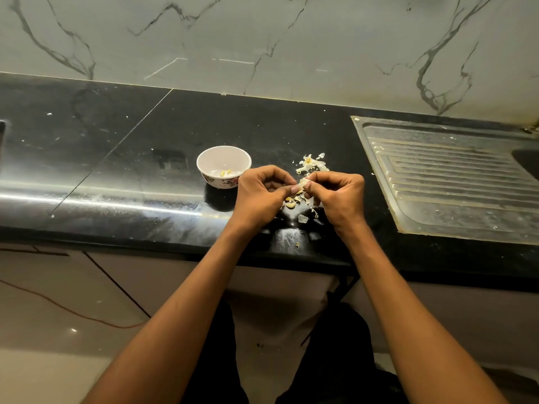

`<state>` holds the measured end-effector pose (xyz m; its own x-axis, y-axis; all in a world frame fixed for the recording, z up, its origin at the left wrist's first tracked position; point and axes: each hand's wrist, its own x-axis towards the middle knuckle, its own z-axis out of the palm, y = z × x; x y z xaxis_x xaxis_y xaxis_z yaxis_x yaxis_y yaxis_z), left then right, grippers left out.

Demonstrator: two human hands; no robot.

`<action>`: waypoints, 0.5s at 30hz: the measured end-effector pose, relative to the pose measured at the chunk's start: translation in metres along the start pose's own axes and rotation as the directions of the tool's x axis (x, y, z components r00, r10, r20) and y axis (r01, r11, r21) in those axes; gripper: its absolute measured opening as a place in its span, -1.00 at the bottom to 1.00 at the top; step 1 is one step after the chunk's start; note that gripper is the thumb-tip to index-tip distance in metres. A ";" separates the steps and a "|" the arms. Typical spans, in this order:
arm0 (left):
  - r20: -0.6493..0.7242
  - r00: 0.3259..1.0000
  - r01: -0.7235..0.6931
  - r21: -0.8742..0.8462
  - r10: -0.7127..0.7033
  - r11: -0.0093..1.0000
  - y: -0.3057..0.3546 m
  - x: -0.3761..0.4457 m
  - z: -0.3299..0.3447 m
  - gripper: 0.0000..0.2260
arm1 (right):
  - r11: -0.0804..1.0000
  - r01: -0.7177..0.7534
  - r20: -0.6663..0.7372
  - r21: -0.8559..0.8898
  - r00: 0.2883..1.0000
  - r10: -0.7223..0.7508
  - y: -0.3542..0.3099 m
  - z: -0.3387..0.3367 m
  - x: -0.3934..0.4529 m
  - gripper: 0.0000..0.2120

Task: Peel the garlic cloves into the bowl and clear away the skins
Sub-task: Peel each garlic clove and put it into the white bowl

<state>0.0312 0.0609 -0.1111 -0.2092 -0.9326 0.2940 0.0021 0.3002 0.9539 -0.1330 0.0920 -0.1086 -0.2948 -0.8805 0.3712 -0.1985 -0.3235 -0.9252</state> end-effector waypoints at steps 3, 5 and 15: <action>0.007 1.000 0.017 -0.028 -0.016 0.999 0.001 -0.001 0.000 -0.89 | 1.000 0.003 -0.049 -0.016 0.999 -0.004 0.001 -0.001 0.001 -0.89; 0.002 1.000 0.027 -0.043 -0.027 0.999 0.001 -0.001 0.000 -0.90 | 0.999 0.008 -0.109 -0.047 0.994 -0.013 0.001 0.001 0.001 -0.88; -0.069 0.997 0.022 -0.025 -0.024 0.999 0.001 -0.002 0.002 -0.90 | 0.887 0.050 -0.252 -0.458 0.950 -0.184 0.015 -0.002 0.026 -0.85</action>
<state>0.0301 0.0631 -0.1108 -0.1415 -0.9512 0.2744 0.0214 0.2742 0.9614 -0.1452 0.0647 -0.1121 -0.4794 -0.6894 0.5431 -0.6193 -0.1728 -0.7659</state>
